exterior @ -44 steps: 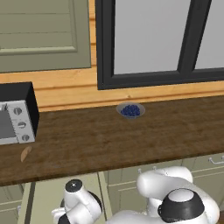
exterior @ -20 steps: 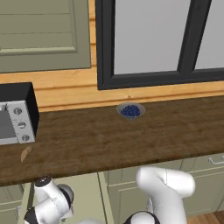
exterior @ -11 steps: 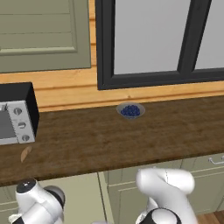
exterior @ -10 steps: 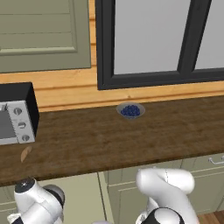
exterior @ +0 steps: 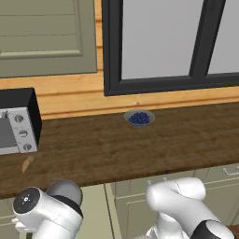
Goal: Pick the measuring cup from the drawer and place it on the counter.
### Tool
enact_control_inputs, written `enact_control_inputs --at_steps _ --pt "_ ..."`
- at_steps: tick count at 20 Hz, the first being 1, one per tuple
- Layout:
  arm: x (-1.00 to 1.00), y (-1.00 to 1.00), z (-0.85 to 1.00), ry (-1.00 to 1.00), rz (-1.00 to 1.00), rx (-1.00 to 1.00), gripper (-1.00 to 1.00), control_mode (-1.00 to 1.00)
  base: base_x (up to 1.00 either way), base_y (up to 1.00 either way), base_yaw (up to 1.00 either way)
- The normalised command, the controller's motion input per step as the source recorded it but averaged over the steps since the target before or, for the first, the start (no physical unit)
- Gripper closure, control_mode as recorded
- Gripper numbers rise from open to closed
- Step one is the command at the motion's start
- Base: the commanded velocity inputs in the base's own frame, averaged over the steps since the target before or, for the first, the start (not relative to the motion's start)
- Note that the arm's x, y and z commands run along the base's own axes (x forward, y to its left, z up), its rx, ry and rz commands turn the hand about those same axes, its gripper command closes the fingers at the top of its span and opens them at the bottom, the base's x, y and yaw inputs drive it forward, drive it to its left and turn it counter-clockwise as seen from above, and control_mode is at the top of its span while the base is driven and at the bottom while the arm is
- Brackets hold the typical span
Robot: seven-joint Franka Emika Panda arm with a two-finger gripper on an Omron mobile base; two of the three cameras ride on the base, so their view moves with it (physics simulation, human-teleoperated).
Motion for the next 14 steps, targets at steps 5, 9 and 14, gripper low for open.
enact_control_inputs --at_steps 5,9,14 --pt "0.37 -0.98 0.78 -0.24 -0.09 0.05 1.00 -1.00 0.00 0.00 0.00" --pt "0.72 -0.93 0.80 -0.15 -0.10 0.00 1.00 -1.00 0.00 0.00 0.00" --pt "0.94 -0.76 0.73 0.07 -0.16 0.04 1.00 -1.00 0.00 0.00 0.00"
